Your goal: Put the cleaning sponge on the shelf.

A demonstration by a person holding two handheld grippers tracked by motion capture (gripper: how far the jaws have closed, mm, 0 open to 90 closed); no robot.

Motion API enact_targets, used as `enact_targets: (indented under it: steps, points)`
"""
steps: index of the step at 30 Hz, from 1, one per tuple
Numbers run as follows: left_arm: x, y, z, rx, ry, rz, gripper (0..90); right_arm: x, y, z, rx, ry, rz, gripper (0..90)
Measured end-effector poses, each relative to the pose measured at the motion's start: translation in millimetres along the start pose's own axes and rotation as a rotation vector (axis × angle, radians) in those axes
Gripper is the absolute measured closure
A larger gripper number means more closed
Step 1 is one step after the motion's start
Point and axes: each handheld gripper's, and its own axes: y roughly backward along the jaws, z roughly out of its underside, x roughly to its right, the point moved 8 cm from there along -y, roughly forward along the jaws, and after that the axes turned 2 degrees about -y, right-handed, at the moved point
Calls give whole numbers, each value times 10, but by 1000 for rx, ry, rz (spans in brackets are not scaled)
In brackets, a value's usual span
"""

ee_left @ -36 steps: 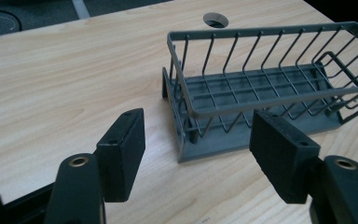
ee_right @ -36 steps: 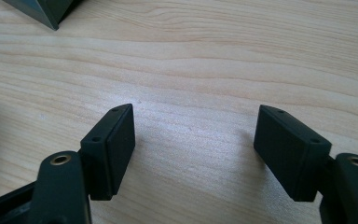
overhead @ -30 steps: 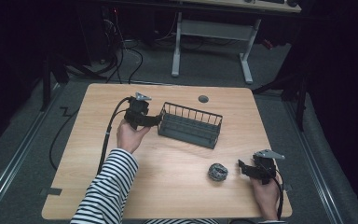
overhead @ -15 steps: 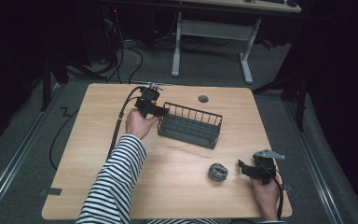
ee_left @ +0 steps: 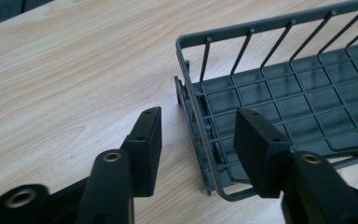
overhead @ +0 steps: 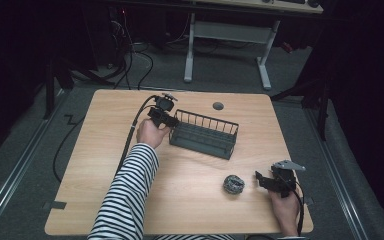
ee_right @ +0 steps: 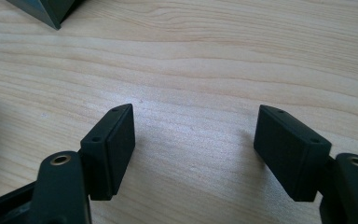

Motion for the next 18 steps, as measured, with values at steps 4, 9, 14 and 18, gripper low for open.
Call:
enact_targets:
  steps: [4,9,14,18]
  points:
    - [-2,-10,-1,5,9,-5,590,0,0,0,0,0,0,293]
    - [-2,-7,13,3,6,-10,643,-1,1,1,0,1,-1,293]
    - [1,-21,32,-7,2,-6,697,-2,2,2,-1,0,0,293]
    - [12,-28,54,-4,9,7,730,1,0,-1,1,5,-2,293]
